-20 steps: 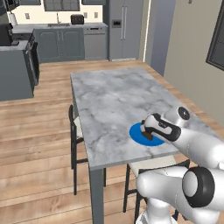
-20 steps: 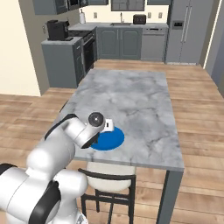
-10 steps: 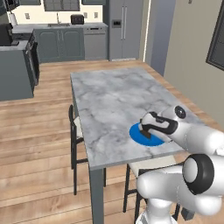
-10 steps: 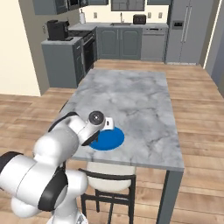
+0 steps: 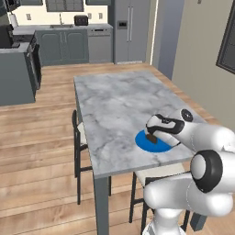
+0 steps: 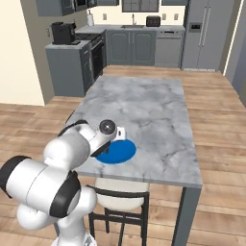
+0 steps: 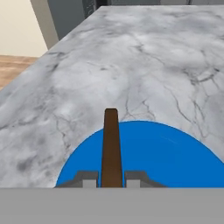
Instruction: Start the toaster. Once the lever pops up, take the bread to the plate on the dining counter.
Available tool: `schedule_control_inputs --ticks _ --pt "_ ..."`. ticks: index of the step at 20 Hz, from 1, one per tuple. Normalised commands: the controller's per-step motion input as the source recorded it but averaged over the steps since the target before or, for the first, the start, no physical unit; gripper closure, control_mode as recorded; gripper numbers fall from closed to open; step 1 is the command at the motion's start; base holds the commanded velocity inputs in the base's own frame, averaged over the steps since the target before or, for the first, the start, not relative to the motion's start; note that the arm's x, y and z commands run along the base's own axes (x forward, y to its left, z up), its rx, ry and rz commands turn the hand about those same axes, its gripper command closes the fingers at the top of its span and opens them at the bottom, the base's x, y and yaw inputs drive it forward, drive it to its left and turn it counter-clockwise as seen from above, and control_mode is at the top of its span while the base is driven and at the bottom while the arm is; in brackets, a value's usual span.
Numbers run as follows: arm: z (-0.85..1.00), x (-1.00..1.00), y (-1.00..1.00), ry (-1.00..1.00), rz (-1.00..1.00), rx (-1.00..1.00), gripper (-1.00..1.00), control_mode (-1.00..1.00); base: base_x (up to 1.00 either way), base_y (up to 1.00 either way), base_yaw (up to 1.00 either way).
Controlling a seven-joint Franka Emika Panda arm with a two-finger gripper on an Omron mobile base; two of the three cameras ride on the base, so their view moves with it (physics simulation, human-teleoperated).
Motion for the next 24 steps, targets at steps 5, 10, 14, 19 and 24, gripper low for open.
schedule_control_inputs --ticks 5,10,14,19,24 --pt "-0.11 0.04 0.00 0.00 0.00 0.00 1.00 -1.00 0.00 0.00 0.00" --pt "-0.08 0.00 0.00 0.00 0.00 0.00 1.00 -1.00 0.00 0.00 0.00" --pt "0.00 0.00 0.00 0.00 0.00 0.00 1.00 -1.00 0.00 0.00 0.00" --pt "0.00 0.00 0.00 0.00 0.00 0.00 1.00 -1.00 0.00 0.00 0.00" --pt "0.00 0.00 0.00 0.00 0.00 0.00 1.00 -1.00 0.00 0.00 0.00"
